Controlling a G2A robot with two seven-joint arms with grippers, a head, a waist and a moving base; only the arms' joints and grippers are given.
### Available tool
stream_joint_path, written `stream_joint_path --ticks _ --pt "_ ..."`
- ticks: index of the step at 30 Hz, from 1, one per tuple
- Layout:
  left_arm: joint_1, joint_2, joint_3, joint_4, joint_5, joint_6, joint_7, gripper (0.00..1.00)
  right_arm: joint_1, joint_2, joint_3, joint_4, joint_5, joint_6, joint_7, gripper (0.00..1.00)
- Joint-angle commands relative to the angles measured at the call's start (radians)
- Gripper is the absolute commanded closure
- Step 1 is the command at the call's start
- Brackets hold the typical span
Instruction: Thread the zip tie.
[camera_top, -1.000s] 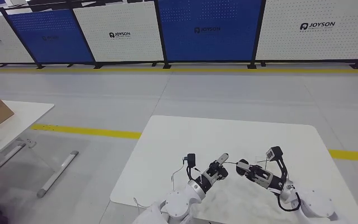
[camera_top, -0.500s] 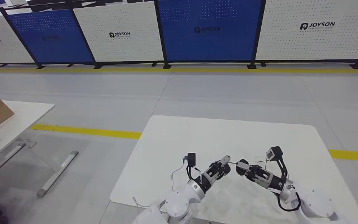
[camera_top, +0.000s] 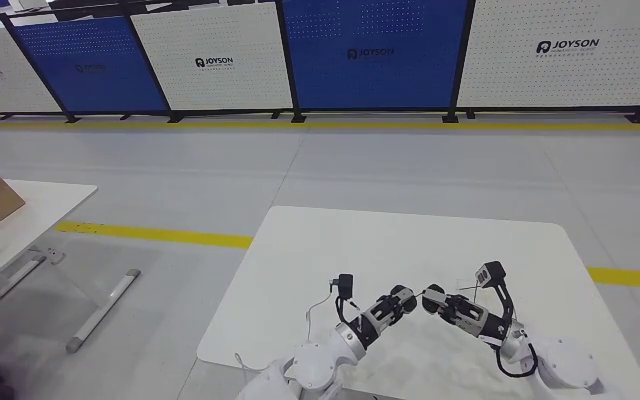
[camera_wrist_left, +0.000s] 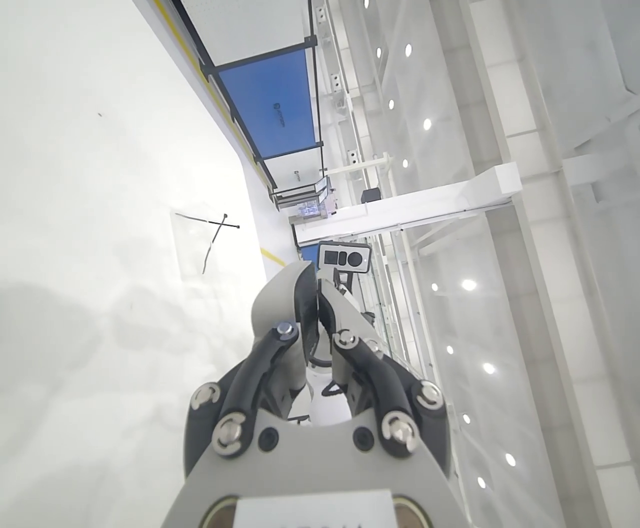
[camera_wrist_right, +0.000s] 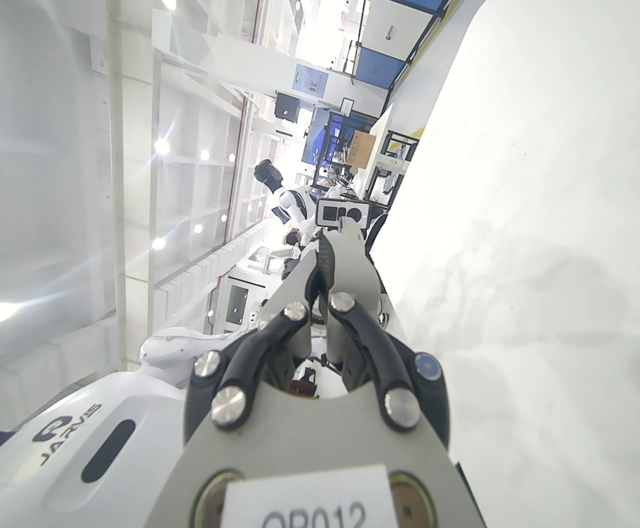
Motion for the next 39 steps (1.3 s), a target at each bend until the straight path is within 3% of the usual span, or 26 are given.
stream_joint_path --ticks 1,2,3,4,6,12,19,35,36,37,38,39 --pt "0.003 0.000 -0.002 -0.003 -0.002 -0.002 0.000 1.00 0.000 0.000 0.000 0.000 0.000 0.000 0.000 1.00" --pt "0.005 0.000 -0.003 -0.005 -0.003 -0.002 0.000 1.00 0.000 0.000 0.000 0.000 0.000 0.000 0.000 1.00" --pt "0.007 0.000 -0.004 -0.007 -0.004 -0.001 0.000 0.88 0.000 0.000 0.000 0.000 0.000 0.000 0.000 1.00" --pt "0.008 0.000 -0.005 -0.008 -0.005 -0.001 -0.001 0.66 0.000 0.000 0.000 0.000 0.000 0.000 0.000 1.00" --pt "0.011 0.001 -0.008 -0.012 -0.006 -0.002 -0.005 0.54 0.000 0.000 0.000 0.000 0.000 0.000 0.000 1.00" --pt "0.020 0.002 -0.015 -0.018 -0.001 -0.007 -0.013 0.68 0.000 0.000 0.000 0.000 0.000 0.000 0.000 1.00" --pt "0.023 0.002 -0.018 -0.018 0.001 -0.010 -0.015 1.00 0.000 0.000 0.000 0.000 0.000 0.000 0.000 1.00" --pt "0.025 -0.001 -0.018 -0.014 0.024 -0.027 -0.010 1.00 -0.004 -0.001 -0.002 -0.005 -0.004 0.006 -0.012 1.00" --pt "0.025 -0.001 -0.017 -0.015 0.026 -0.026 -0.009 1.00 -0.008 -0.001 -0.002 -0.014 -0.009 0.012 -0.021 0.88" --pt "0.026 -0.001 -0.017 -0.016 0.028 -0.026 -0.009 1.00 -0.010 -0.001 0.000 -0.017 -0.011 0.015 -0.023 0.62" --pt "0.027 -0.001 -0.017 -0.016 0.029 -0.026 -0.009 1.00 -0.012 0.000 0.001 -0.019 -0.012 0.017 -0.022 0.55" --pt "0.028 -0.001 -0.017 -0.018 0.029 -0.025 -0.009 1.00 -0.014 0.000 0.004 -0.021 -0.013 0.018 -0.020 0.55"
